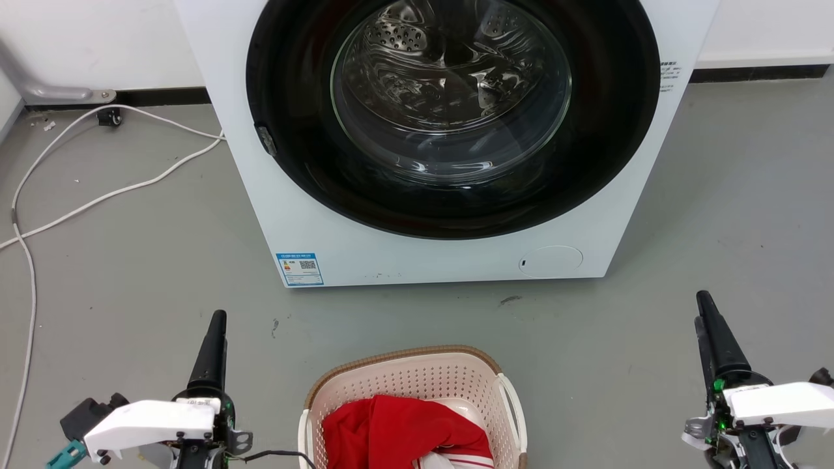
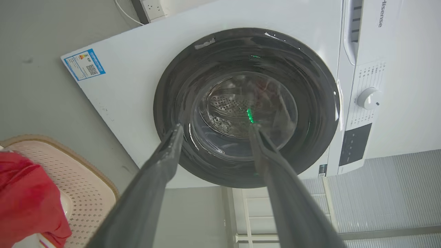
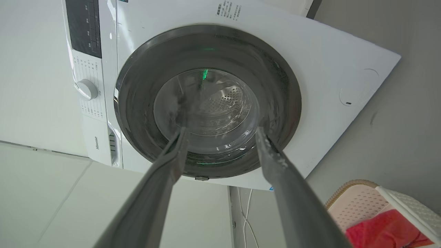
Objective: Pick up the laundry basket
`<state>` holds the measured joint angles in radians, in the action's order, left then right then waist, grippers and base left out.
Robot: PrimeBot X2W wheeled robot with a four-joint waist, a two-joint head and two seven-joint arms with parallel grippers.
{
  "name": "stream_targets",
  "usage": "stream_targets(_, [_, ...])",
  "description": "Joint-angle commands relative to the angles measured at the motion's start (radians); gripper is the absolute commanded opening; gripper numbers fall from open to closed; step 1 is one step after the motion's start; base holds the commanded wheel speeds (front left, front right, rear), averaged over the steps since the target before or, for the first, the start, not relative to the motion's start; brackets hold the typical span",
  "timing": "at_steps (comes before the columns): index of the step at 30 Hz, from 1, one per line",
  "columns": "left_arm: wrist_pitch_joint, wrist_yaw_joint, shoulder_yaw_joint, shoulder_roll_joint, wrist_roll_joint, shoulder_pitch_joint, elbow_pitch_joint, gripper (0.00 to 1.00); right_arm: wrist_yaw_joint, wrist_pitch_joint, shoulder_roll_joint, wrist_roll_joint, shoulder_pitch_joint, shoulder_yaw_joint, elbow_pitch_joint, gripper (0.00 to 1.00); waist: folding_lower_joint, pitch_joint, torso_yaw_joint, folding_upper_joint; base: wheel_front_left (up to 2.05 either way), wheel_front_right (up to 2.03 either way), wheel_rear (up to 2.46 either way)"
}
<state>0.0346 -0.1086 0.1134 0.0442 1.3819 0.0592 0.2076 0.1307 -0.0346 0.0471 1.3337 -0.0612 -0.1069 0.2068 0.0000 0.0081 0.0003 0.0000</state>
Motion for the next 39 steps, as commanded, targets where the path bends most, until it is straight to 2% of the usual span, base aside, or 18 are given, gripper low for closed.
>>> stream_targets(1, [-0.011, 0.007, -0.004, 0.004, -0.040, 0.013, -0.031, 1.00, 0.000, 0.010, 0.002, -0.046, -0.007, 0.004, -0.034, 1.00, 0.0000, 0.000, 0.000, 0.0000, 0.00, 0.00, 0.00])
stream_targets(7, [-0.036, 0.033, -0.027, 0.004, -0.162, 0.003, -0.063, 1.00, 0.000, 0.036, 0.002, -0.200, 0.003, 0.022, -0.070, 1.00, 0.0000, 0.001, 0.000, 0.0000, 0.00, 0.00, 0.00])
stream_targets(16, [-0.071, 0.047, -0.050, 0.005, -0.329, -0.014, -0.098, 1.00, 0.000, 0.071, 0.002, -0.408, 0.023, 0.045, -0.102, 1.00, 0.0000, -0.001, 0.001, 0.0000, 0.00, 0.00, 0.00])
stream_targets(25, [-0.104, 0.043, -0.068, 0.005, -0.498, -0.028, -0.125, 1.00, 0.000, 0.103, 0.003, -0.595, 0.039, 0.061, -0.110, 1.00, 0.0000, -0.001, 0.003, 0.0000, 0.00, 0.00, 0.00])
stream_targets(39, [-0.148, 0.049, -0.085, 0.006, -0.699, -0.045, -0.148, 1.00, 0.000, 0.148, 0.003, -0.838, 0.060, 0.076, -0.161, 1.00, 0.0000, 0.000, 0.003, 0.0000, 0.00, 0.00, 0.00])
